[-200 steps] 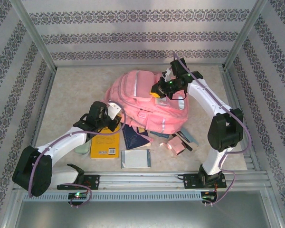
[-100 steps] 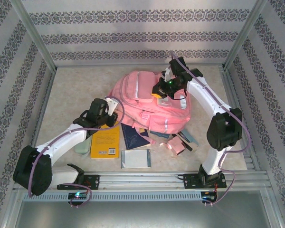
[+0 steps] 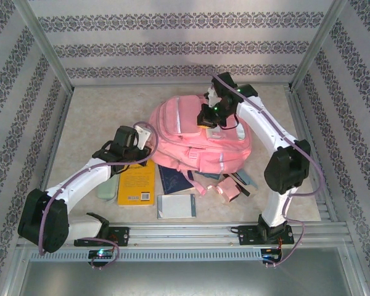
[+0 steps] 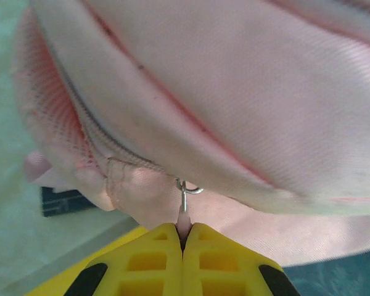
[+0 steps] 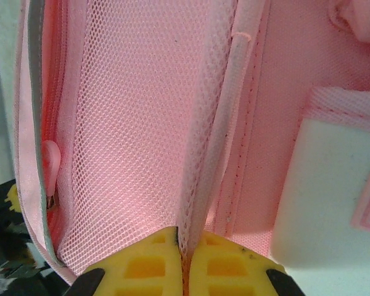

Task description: Pack the student bag

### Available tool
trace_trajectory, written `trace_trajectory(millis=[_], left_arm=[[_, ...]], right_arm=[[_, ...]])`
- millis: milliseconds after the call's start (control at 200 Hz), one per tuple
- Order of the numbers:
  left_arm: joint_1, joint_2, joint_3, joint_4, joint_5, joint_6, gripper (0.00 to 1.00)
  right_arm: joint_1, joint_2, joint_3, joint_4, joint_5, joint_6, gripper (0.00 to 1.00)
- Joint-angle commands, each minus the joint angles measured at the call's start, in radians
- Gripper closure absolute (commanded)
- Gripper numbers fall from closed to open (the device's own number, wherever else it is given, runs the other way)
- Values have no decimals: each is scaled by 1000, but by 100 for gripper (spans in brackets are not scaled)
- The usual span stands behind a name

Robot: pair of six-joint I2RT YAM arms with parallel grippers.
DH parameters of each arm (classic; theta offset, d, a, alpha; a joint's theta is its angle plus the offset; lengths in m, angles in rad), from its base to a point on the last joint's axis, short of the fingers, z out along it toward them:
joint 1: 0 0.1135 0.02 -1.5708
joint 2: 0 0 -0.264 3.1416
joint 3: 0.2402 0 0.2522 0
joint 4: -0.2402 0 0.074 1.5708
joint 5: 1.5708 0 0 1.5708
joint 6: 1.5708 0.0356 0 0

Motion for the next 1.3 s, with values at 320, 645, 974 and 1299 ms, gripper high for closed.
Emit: trace_trajectory(millis=[320,645,974,1299], left_arm=[[-80,-116,7,-72,160,-207,100],[-223,16,98,-7,132,-375,100],[-264,30,142,-21,109,-389,100],[-292,71,185,-37,108,-401,100]], right_arm=[[72,333,546,-179,131,-54,65],[58,303,722,-473,687,98,42],[0,17,340,-455,825,187,49],[-87,-400,-448,120,30,452,45]])
